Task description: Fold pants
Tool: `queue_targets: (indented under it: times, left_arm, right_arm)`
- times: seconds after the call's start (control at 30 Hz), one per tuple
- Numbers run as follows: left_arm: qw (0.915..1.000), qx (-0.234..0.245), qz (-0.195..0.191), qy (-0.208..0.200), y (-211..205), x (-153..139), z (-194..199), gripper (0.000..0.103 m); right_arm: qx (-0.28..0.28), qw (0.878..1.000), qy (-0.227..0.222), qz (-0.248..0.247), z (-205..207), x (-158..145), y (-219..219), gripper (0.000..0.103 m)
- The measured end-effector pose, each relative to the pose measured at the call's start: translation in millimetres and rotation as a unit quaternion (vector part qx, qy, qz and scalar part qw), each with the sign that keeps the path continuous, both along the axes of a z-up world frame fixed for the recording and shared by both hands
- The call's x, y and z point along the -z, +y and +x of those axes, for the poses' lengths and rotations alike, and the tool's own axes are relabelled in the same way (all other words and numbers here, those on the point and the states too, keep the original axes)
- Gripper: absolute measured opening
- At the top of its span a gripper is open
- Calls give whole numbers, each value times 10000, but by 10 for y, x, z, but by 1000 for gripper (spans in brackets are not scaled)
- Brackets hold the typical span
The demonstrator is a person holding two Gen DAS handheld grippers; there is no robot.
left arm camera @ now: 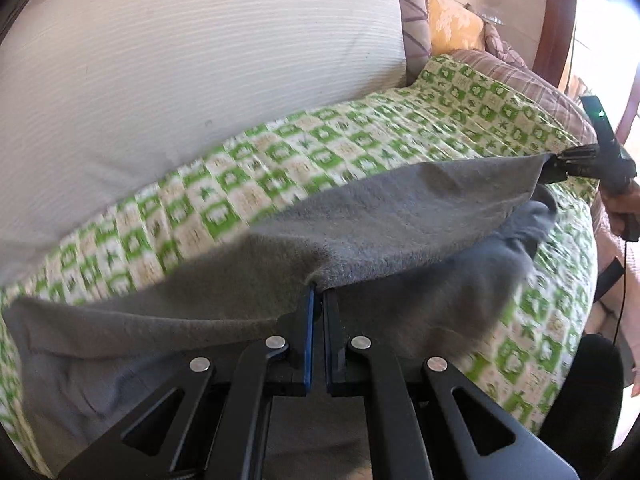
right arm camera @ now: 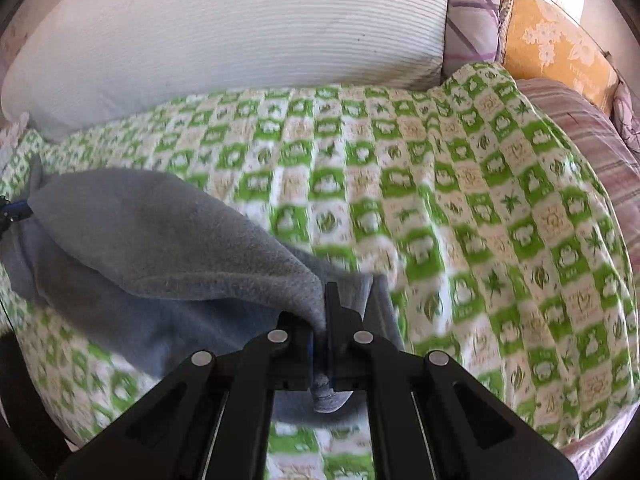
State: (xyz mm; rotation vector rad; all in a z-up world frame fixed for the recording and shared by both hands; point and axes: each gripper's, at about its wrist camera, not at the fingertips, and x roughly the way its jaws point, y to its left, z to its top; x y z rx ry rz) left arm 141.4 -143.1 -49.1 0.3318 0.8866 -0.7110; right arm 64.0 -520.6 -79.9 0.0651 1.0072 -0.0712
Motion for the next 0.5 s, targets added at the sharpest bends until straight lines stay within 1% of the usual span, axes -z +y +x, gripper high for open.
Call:
queue_targets:
  times: [0.1, 0.3, 0.4, 0.5]
  left_arm:
    - [9998, -109, -73, 156, 32, 73, -119, 2]
    - [9992, -260, -91, 290, 83, 211, -347, 2]
    - [9987, -323, -73, 394, 95, 325, -406, 2]
    - [9977, -366, 11, 563, 95, 506, -387, 2]
  right_arm:
    - [-3, 10000, 55, -33, -119, 121, -29, 5]
    - [-58, 9998, 198, -56, -255, 333, -21, 5]
    - [-66, 9994, 321, -96, -279, 438, 10, 5]
    - [-75, 9990, 408, -167, -282, 498, 41, 7]
